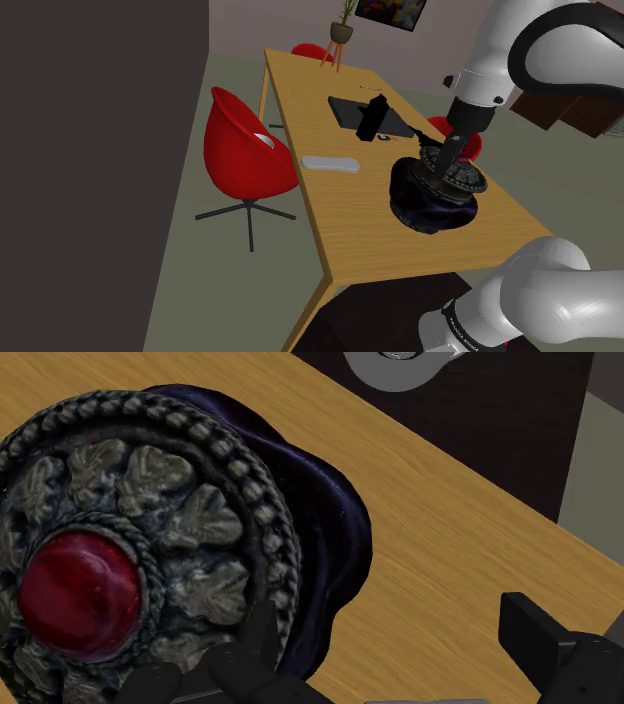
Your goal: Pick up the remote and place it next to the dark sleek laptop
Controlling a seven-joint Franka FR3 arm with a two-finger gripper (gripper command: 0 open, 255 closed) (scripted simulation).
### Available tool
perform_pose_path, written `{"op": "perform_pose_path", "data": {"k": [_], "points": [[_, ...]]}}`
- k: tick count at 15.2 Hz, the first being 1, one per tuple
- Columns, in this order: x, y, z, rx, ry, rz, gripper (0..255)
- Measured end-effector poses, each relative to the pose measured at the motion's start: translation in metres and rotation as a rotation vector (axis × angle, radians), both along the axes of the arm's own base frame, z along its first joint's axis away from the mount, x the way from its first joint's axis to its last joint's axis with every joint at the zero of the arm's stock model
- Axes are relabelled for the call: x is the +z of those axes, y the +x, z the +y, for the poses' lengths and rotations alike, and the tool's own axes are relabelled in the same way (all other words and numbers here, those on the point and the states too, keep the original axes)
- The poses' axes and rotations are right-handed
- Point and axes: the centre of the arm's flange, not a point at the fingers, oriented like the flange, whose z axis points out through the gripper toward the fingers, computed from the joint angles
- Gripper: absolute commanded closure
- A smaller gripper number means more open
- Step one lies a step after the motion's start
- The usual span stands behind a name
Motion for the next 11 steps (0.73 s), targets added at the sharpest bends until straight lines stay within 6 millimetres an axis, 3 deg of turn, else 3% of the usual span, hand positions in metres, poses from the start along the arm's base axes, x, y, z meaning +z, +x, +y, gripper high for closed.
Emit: {"op": "perform_pose_path", "data": {"k": [4,7,11], "points": [[-0.014,0.018,-0.012,0.065,0.011,-0.006,0],[-0.014,0.046,-0.022,0.163,0.021,-0.059,0],[-0.016,0.101,-0.031,0.313,0.018,-0.256,0]]}}
